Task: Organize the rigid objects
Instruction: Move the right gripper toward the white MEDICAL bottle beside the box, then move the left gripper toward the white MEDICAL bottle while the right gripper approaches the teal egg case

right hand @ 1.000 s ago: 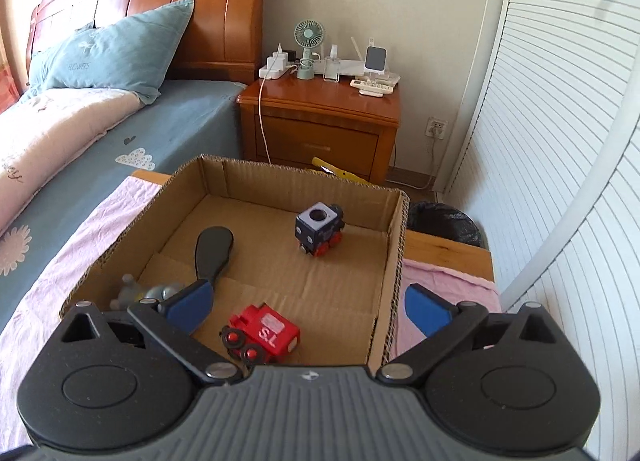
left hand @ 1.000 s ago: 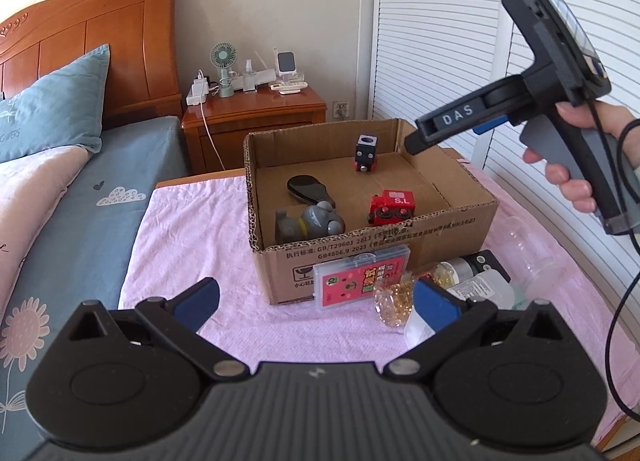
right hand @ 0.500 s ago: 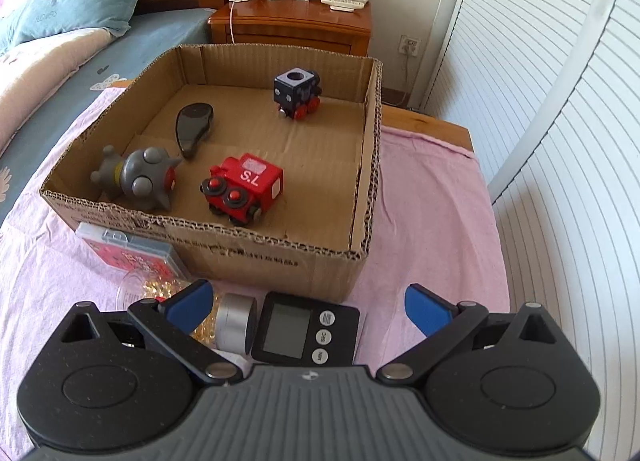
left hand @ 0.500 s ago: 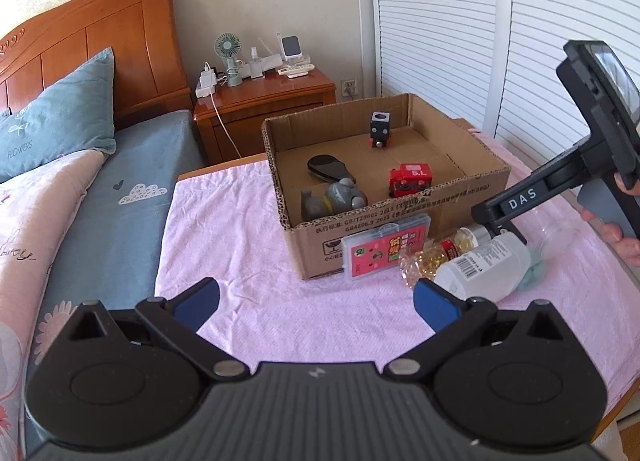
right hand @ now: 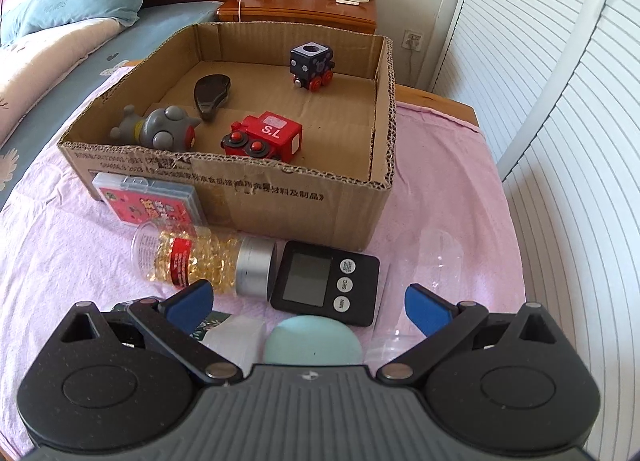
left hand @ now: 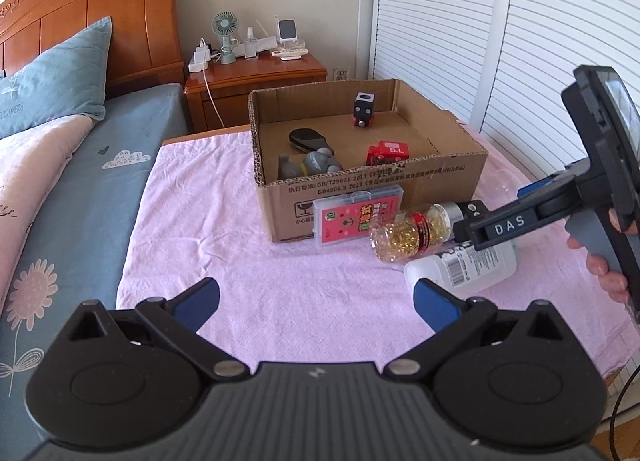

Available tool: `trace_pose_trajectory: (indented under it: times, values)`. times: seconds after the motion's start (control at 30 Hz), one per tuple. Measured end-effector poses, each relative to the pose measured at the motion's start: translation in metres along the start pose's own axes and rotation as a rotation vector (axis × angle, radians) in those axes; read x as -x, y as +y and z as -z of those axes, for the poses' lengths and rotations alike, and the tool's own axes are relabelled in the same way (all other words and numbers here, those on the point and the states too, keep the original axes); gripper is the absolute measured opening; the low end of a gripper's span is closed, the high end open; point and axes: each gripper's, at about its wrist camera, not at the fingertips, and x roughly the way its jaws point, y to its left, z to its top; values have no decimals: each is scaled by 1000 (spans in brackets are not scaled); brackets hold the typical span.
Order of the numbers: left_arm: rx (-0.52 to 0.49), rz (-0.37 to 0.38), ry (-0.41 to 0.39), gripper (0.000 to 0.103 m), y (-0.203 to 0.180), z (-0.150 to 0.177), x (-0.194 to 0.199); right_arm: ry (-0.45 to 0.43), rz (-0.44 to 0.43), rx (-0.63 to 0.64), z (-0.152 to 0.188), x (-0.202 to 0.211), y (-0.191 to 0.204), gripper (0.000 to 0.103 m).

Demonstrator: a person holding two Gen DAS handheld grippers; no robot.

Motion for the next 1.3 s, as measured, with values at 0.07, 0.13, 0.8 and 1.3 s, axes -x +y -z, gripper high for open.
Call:
trace_pose_trajectory:
  times: [0.07,0.13,0.8,1.3]
  values:
    - [1,-1,2,102,0,0,-1,-4,-1,9,8,5,3,103]
    - [0,-3,2,102,0,1,-1,-8,3,15,17,11,5,103]
    - [63,-69,5,102,22,13,-4,24,-241,91,64,27,70,103]
    - [66,-77,0,102,20,11,0,29,-335,198,68,35,92,103]
